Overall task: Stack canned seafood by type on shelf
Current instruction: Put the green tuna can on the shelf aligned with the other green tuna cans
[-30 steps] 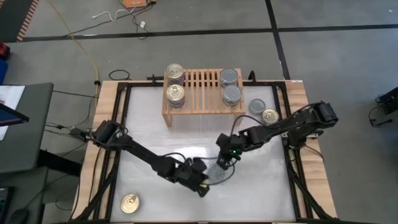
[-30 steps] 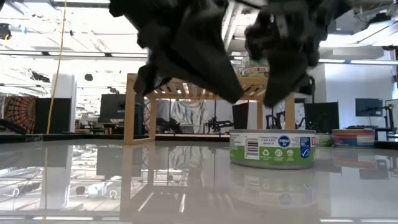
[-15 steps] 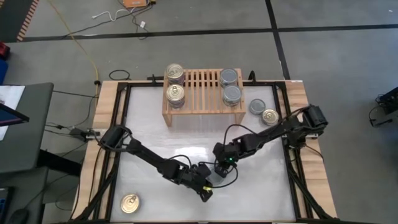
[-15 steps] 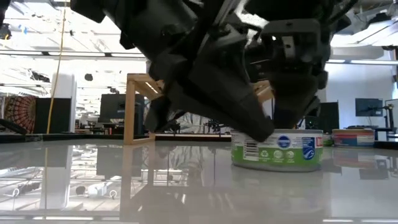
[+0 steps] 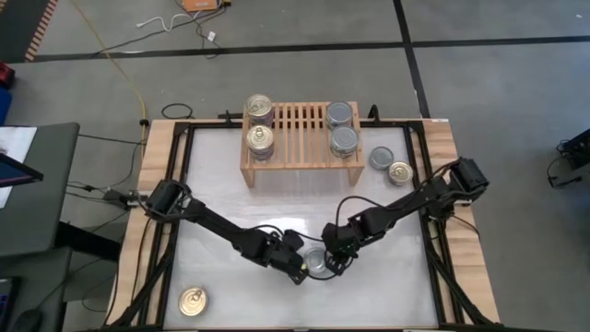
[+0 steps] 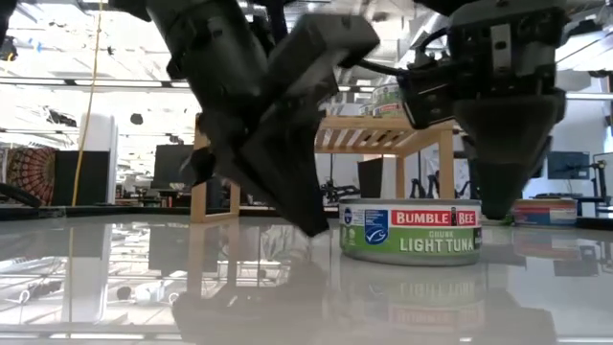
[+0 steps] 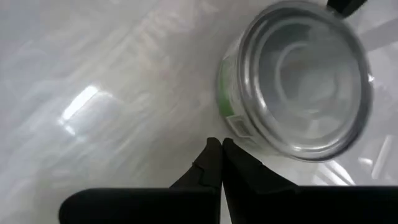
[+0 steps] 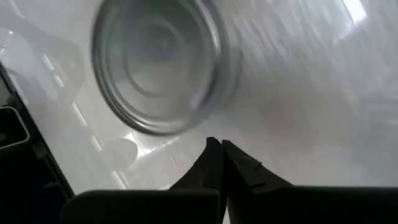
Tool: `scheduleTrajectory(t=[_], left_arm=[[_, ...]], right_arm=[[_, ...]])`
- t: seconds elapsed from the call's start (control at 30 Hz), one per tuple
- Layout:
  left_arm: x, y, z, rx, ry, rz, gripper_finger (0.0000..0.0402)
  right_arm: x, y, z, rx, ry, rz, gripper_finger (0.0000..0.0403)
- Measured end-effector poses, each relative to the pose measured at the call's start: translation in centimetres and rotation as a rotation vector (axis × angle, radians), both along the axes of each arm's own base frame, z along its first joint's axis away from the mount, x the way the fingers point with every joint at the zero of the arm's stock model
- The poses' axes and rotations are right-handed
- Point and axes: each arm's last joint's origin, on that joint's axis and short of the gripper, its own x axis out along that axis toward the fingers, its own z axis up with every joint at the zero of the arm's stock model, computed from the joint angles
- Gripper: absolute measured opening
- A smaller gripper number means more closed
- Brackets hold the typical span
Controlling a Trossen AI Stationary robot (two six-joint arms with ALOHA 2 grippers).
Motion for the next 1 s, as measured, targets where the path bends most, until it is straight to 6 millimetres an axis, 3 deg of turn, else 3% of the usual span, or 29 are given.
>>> scheduleTrajectory(t=[0.13, 0.33, 0.57, 0.83, 1.0], left_arm=[[-0.7, 0.2, 1.5, 0.021, 0.001, 0.022, 0.0], [-2.6, 0.1, 3.9, 0.119, 0.027, 0.022, 0.0], [-5.7, -0.5, 5.8, 0.242, 0.11, 0.003, 0.0], [-7.3, -1.1, 5.1, 0.272, 0.144, -0.018, 0.0], [-8.7, -0.4, 4.7, 0.19, 0.002, -0.037, 0.0]], right_arm=[[-0.7, 0.1, 0.5, -0.01, 0.036, -0.037, 0.0029], [-2.9, 0.3, 2.9, -0.087, 0.047, -0.084, 0.0025], [-6.0, 2.9, 5.3, -0.127, -0.013, -0.118, 0.0025], [-8.9, 6.4, 5.6, -0.168, -0.074, -0.195, 0.0025], [-10.3, 7.4, 5.1, -0.213, -0.13, -0.245, 0.0025]])
